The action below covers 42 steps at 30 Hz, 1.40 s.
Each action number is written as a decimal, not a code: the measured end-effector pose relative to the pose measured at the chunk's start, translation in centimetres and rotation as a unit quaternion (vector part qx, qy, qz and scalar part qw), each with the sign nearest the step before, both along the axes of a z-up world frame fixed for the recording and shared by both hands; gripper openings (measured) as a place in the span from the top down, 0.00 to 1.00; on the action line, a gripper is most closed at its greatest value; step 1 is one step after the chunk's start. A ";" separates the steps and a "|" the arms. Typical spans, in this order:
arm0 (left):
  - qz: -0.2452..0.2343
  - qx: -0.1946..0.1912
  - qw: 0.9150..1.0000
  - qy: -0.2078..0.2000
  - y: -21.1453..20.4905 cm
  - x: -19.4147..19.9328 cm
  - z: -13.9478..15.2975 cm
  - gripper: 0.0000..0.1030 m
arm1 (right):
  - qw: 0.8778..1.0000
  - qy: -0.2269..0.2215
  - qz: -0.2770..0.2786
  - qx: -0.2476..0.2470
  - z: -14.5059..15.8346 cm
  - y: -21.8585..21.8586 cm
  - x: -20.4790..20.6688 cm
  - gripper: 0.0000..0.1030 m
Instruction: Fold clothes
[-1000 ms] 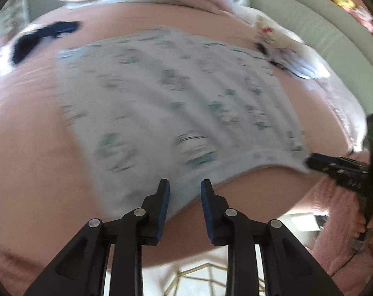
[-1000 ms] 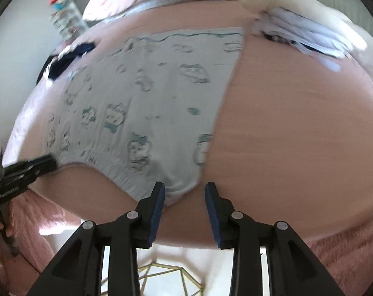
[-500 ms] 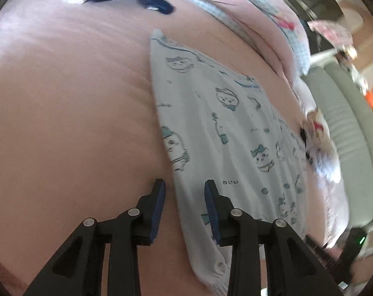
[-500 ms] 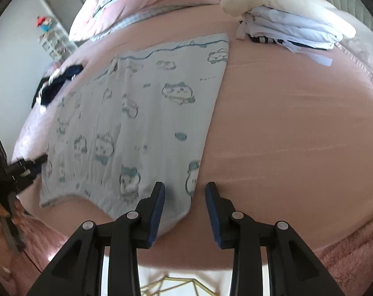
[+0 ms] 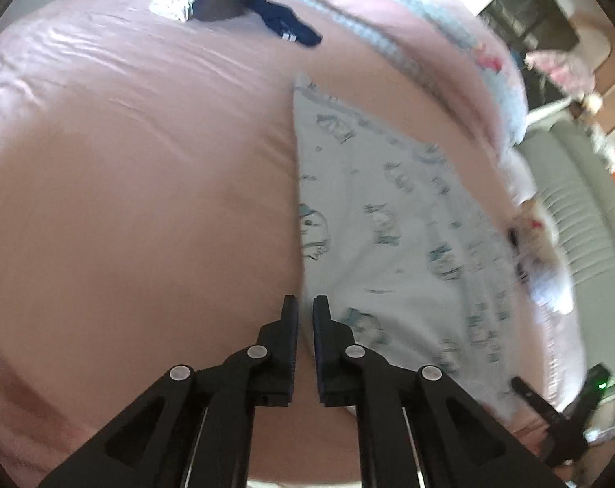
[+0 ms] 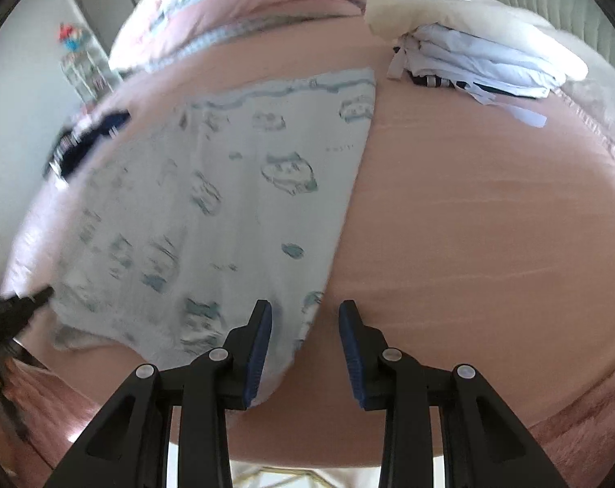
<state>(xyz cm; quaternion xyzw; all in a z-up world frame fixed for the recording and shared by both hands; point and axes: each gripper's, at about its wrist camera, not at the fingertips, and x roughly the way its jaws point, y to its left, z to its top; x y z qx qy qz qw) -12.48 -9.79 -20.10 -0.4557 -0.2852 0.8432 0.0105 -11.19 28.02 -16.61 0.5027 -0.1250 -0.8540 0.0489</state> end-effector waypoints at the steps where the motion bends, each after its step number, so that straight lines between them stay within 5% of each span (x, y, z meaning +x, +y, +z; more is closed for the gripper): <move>1: -0.023 -0.005 1.000 0.011 0.9 0.2 0.5 0.94 | 1.000 0.006 -0.002 -0.013 0.2 0.2 0.1 0.67; 5: -0.134 -0.079 0.987 0.033 6.6 0.2 1.7 0.94 | 1.000 0.004 0.007 -0.015 0.0 -0.5 -0.1 0.67; 9: -0.179 -0.114 0.976 -0.039 9.1 0.4 -1.1 0.94 | 0.999 -0.014 0.024 0.023 -0.8 -1.7 -0.3 0.67; 14: -0.195 -0.130 0.971 -0.043 9.1 2.1 0.1 0.94 | 0.999 0.011 0.032 0.038 0.4 -1.6 0.4 0.67; 17: -0.192 -0.121 0.973 -0.026 9.1 2.3 0.8 0.94 | 0.993 0.034 0.109 0.016 1.5 -3.6 1.3 0.67; 21: -0.192 -0.118 0.974 -0.002 9.9 1.4 1.5 0.94 | 0.981 0.012 0.180 0.067 0.0 -7.3 2.1 0.67; 28: -0.224 -0.124 0.967 -0.001 11.3 1.2 1.4 0.94 | 0.990 0.014 0.114 0.078 -1.2 -6.2 0.3 0.67; 36: -0.204 -0.115 0.972 -0.001 11.1 0.6 1.2 0.94 | 0.990 0.011 0.133 0.050 -0.7 -5.8 1.5 0.67; 38: -0.199 -0.119 0.972 -0.032 10.8 0.2 -0.2 0.94 | 0.991 0.035 0.122 0.031 0.2 -5.3 1.8 0.67; 42: -0.210 -0.116 0.970 -0.045 10.7 0.6 -0.4 0.94 | 0.990 0.052 0.102 0.081 -0.1 -5.9 1.2 0.63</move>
